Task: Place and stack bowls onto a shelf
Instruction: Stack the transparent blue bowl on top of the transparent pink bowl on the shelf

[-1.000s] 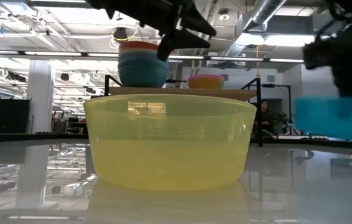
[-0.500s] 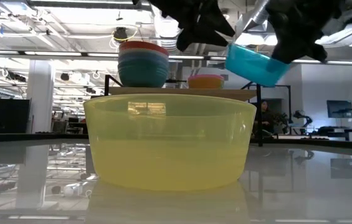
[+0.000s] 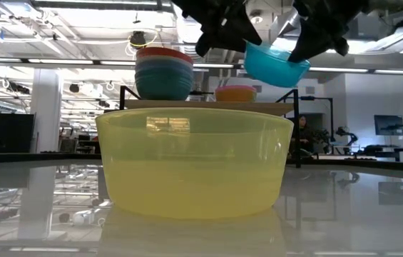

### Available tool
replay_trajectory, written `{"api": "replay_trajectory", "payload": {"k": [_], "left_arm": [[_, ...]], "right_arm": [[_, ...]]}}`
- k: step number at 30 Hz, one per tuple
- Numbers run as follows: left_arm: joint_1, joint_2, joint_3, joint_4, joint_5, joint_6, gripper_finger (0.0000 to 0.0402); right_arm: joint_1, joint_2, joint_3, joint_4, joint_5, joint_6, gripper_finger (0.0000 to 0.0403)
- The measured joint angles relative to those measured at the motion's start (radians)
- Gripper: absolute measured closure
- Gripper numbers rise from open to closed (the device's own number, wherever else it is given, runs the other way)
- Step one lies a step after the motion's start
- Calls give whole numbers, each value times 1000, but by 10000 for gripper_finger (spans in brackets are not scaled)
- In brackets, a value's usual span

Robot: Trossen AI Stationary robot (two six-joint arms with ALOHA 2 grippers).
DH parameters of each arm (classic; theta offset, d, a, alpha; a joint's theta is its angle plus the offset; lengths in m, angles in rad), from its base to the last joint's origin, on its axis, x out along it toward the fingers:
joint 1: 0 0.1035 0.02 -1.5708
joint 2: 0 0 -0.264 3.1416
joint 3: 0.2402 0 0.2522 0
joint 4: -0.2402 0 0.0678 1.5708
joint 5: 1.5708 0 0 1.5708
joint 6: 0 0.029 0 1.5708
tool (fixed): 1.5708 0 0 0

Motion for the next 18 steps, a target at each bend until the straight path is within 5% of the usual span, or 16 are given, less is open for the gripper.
{"api": "replay_trajectory", "payload": {"k": [8,18], "left_arm": [[-2,-3,1,-16,-42,-22,391],[-1,4,62,-124,-91,34,401]], "right_arm": [[12,0,9,6,-13,-33,369],[19,-6,17,55,-48,-37,295]]}}
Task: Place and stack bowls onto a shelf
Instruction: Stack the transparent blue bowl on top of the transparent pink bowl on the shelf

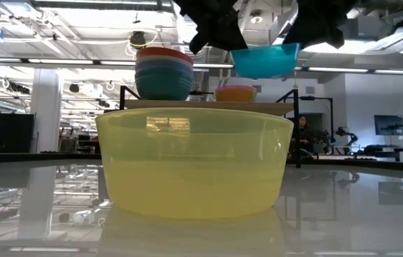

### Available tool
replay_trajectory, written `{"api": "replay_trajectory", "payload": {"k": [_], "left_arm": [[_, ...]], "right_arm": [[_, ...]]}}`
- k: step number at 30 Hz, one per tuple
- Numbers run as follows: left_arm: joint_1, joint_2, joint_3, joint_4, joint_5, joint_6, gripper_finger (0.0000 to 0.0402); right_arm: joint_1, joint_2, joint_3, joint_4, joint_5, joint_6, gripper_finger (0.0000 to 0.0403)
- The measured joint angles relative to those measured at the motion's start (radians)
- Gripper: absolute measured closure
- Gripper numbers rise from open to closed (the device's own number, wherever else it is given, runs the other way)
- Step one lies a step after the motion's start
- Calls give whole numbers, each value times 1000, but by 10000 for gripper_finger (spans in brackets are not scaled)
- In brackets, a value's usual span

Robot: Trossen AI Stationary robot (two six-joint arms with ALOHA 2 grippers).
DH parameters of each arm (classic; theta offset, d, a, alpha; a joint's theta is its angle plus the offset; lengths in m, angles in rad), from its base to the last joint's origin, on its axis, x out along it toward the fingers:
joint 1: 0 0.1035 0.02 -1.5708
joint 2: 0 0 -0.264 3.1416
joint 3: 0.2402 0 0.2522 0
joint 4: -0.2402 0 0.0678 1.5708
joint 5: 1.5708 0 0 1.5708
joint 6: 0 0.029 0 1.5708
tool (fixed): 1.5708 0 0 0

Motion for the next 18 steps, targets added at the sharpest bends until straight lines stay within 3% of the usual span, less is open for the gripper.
{"api": "replay_trajectory", "payload": {"k": [9,18], "left_arm": [[21,1,151,-193,-97,91,401],[145,-2,268,-228,-122,147,401]], "right_arm": [[0,-14,50,90,52,-74,182],[0,-14,180,76,153,-217,169]]}}
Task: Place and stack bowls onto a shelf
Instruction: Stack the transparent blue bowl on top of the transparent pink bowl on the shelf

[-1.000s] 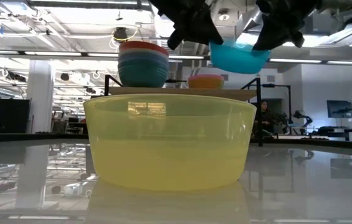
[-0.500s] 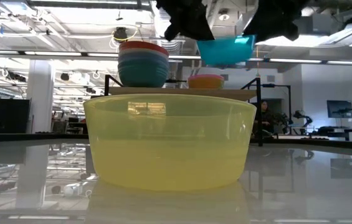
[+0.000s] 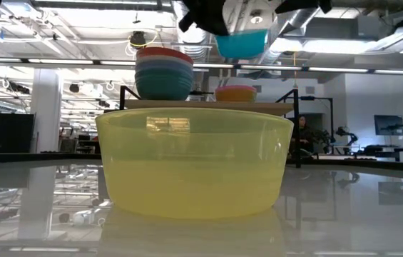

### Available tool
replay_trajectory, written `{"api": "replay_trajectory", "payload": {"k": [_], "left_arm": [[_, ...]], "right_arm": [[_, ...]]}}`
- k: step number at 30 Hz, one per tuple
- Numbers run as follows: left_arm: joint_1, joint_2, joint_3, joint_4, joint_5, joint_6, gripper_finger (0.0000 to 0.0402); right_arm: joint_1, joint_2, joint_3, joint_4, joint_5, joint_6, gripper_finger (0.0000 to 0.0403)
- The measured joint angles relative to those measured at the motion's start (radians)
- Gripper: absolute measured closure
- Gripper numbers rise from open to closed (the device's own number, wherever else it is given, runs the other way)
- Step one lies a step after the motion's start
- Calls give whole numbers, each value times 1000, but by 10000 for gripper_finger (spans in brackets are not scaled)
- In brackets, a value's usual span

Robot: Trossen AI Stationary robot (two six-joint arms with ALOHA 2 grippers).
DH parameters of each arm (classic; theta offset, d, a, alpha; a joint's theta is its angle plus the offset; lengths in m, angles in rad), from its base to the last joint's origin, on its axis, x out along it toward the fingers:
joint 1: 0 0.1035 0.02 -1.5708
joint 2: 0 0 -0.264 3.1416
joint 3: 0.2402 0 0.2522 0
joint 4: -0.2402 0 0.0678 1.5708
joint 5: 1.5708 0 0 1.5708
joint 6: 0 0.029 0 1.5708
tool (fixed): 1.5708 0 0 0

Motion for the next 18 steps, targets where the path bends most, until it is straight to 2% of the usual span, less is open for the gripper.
{"api": "replay_trajectory", "payload": {"k": [3,9,18], "left_arm": [[67,1,2,-1,0,-20,401],[179,1,2,11,3,-86,401],[281,19,1,202,141,-25,402]], "right_arm": [[0,0,6,-3,16,0,169],[23,1,6,-66,15,122,169],[72,1,6,-171,54,322,168]]}}
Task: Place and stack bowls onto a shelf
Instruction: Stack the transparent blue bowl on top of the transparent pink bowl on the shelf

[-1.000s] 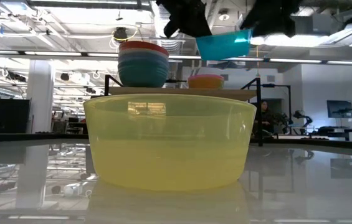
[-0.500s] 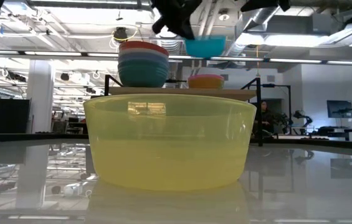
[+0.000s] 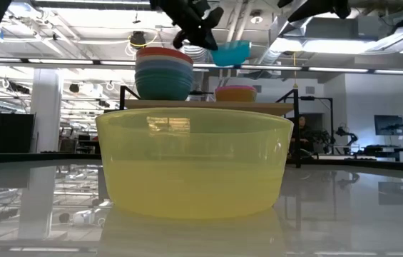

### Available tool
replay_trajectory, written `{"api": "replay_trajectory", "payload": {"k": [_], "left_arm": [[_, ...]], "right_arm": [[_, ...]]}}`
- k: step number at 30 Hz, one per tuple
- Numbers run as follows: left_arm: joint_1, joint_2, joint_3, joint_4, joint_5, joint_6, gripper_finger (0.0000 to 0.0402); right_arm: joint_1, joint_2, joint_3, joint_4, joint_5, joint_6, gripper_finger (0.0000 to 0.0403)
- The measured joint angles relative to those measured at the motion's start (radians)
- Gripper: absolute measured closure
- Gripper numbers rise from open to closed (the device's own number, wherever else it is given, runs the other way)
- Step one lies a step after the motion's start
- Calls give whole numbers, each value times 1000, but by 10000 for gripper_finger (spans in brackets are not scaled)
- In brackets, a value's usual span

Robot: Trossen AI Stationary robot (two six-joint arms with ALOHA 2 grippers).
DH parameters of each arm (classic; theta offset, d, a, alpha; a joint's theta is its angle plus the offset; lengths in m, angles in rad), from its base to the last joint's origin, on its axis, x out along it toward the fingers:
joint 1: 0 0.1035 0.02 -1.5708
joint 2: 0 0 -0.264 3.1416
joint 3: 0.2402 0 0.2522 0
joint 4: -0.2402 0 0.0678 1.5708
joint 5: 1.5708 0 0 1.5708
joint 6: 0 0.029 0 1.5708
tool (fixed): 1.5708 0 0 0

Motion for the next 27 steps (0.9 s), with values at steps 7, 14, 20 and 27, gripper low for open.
{"api": "replay_trajectory", "payload": {"k": [7,14,20,27], "left_arm": [[60,83,0,113,220,142,401],[85,97,-2,61,270,236,401],[83,97,-2,53,272,293,401],[82,97,-11,62,310,315,400]], "right_arm": [[1,1,0,-3,-1,84,168],[36,1,0,-27,0,167,168],[42,1,0,-26,7,189,168],[42,1,0,-18,7,206,168]]}}
